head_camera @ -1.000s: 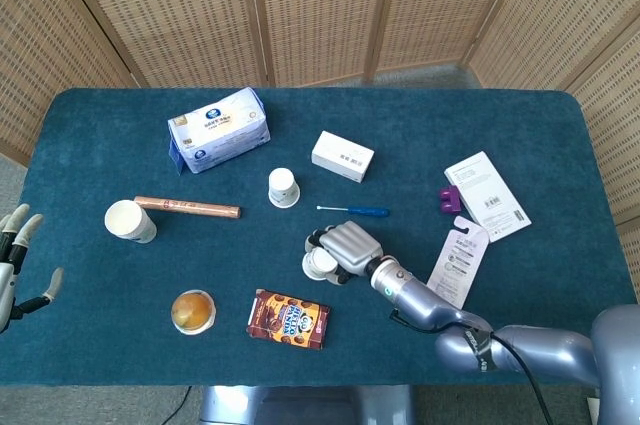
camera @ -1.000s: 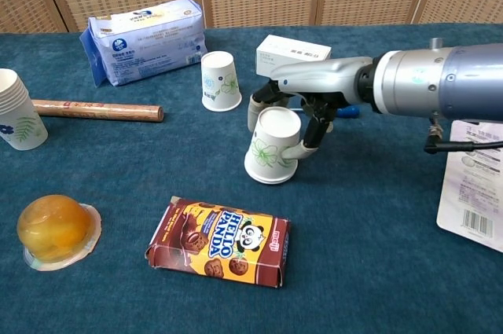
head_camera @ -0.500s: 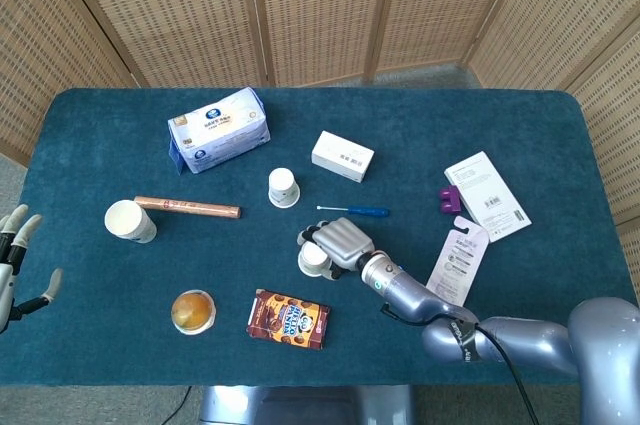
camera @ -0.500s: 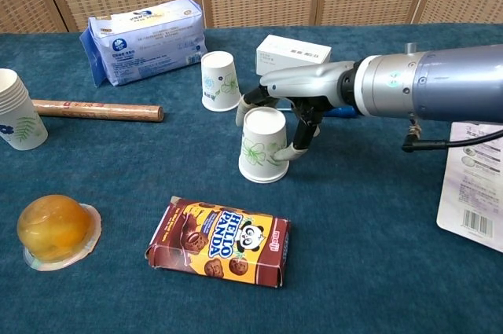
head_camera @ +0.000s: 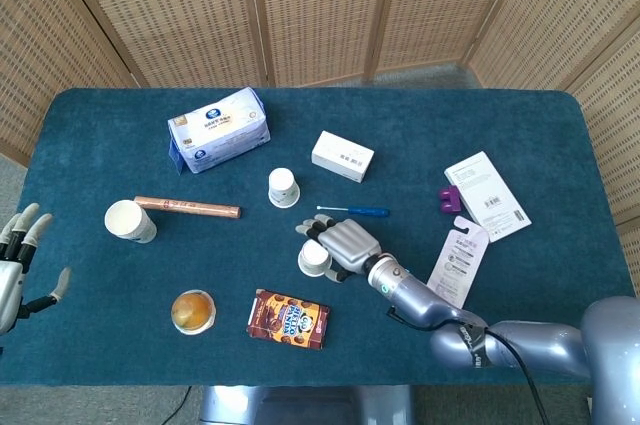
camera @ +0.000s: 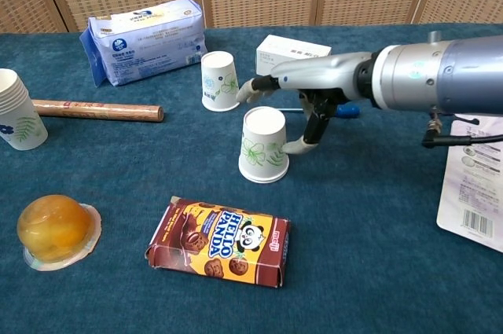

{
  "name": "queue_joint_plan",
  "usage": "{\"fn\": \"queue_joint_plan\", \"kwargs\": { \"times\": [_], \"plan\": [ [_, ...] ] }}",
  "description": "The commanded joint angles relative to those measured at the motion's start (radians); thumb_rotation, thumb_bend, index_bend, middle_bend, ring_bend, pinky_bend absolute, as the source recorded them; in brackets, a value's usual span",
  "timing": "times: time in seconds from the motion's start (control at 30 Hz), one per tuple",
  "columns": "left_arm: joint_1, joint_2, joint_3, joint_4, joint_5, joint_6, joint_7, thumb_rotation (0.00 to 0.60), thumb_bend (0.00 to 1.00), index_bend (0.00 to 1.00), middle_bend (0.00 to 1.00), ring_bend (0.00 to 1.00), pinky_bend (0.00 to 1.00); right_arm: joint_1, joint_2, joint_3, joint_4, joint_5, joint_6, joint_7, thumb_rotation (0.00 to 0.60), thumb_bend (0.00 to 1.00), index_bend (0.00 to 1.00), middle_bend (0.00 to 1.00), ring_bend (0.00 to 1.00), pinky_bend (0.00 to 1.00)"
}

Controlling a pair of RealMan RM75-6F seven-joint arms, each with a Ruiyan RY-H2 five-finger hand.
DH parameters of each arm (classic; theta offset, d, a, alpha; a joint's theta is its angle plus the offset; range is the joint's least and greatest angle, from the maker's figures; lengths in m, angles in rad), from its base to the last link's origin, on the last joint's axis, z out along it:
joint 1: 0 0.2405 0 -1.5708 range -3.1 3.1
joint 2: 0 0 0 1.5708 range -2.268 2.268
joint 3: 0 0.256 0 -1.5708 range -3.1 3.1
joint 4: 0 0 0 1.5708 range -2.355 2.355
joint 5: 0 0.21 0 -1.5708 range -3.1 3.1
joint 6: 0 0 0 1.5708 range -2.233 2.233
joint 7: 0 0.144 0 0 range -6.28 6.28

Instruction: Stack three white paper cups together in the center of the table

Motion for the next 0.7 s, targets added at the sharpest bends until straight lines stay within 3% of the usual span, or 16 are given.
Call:
{"fn": "queue_joint_plan", "kwargs": {
  "times": [0.03,0.37,0.7],
  "plan": [
    [-0.001,0.000,0.001,-0.002,0.000,-0.002,0.003,0.286,0.47,0.00,0.00,0.00,0.20,-0.015,0.026,0.000,-0.025,-0.013,0.019,0.015,0.600,0.39,0.00,0.08,0.07,0.56],
    [-0.004,-0.006,0.007,-0.007,0.006,-0.007,0.012,0.291,0.47,0.00,0.00,0.00,0.20,-0.080,0.125,0.004,-0.111,-0.066,0.123,0.042,0.600,0.46,0.00,0.09,0.07,0.56],
    [-0.020,-0.008,0.016,-0.022,0.033,-0.022,0.023,0.290,0.47,0.00,0.00,0.00,0.20,-0.225,0.160,-0.007,-0.141,-0.193,0.407,0.010,0.600,0.47,0.00,0.09,0.07,0.55]
  ]
}}
